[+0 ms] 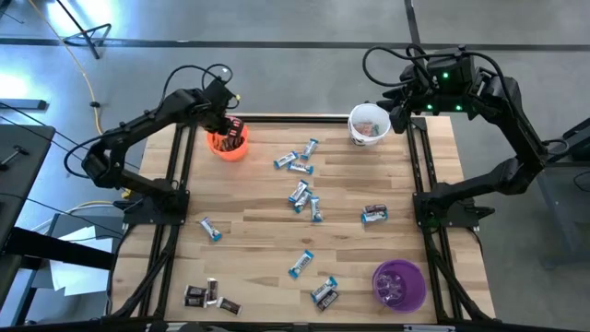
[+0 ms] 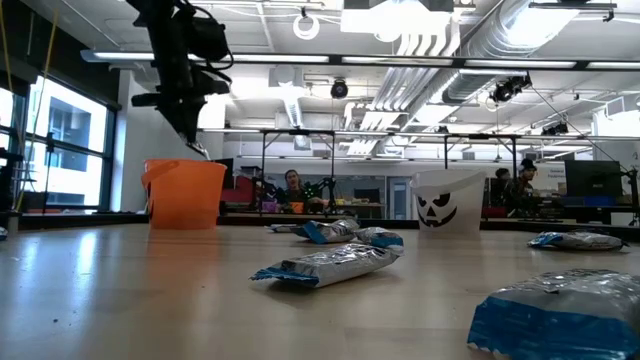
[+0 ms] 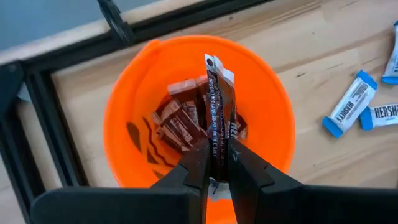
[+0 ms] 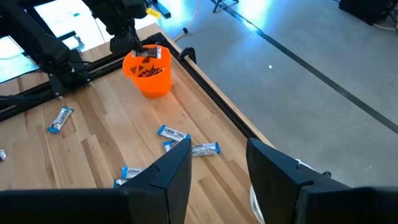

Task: Sort candy
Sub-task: Put the brown chocolate into the orange bucket

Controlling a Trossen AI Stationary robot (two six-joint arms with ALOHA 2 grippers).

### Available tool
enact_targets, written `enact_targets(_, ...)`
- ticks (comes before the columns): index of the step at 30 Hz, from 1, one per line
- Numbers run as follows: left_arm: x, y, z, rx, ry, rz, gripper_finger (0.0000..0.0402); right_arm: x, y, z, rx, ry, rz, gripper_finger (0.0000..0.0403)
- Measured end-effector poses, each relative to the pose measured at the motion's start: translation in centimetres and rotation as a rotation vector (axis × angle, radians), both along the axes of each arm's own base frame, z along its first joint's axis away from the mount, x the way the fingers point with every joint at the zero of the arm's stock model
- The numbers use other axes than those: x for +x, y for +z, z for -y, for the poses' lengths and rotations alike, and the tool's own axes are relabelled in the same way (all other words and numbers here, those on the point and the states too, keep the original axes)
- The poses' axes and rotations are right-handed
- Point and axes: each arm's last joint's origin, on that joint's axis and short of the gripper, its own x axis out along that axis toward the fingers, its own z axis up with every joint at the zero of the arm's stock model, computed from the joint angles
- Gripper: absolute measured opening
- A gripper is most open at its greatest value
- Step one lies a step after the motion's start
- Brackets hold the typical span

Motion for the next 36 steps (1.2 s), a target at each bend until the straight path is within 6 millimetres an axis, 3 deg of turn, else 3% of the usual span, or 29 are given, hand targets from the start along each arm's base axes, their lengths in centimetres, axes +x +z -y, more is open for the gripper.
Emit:
enact_targets(6, 0.0, -0.1, 0.0, -0.008, 0.045, 0.016, 0.0040, 0.0, 0.0, 0.0, 0.000, 0.000, 0.000, 0.0149)
enact_targets(15, -0.1, -0.1, 0.1, -0.008, 0.011, -0.006, 0.0113, 0.0, 0.0, 0.0, 0.000, 0.000, 0.000, 0.0149)
enact_targets(21, 0.0, -0.2, 0.6, -0.064, -0.021, -0.001, 0.0117, 0.0, 0.0, 0.0, 0.000, 0.000, 0.000, 0.0149)
enact_targets(27, 1.1, -0.5, 3.4, -0.203, -0.154, -0.041, 0.0117, 0.0, 0.0, 0.0, 0.000, 0.000, 0.000, 0.0149)
enact_targets(36, 3.6, -0.7, 9.9, -0.241, -0.266, -0.168, 0.0117, 0.0, 0.0, 0.0, 0.000, 0.000, 0.000, 0.0149)
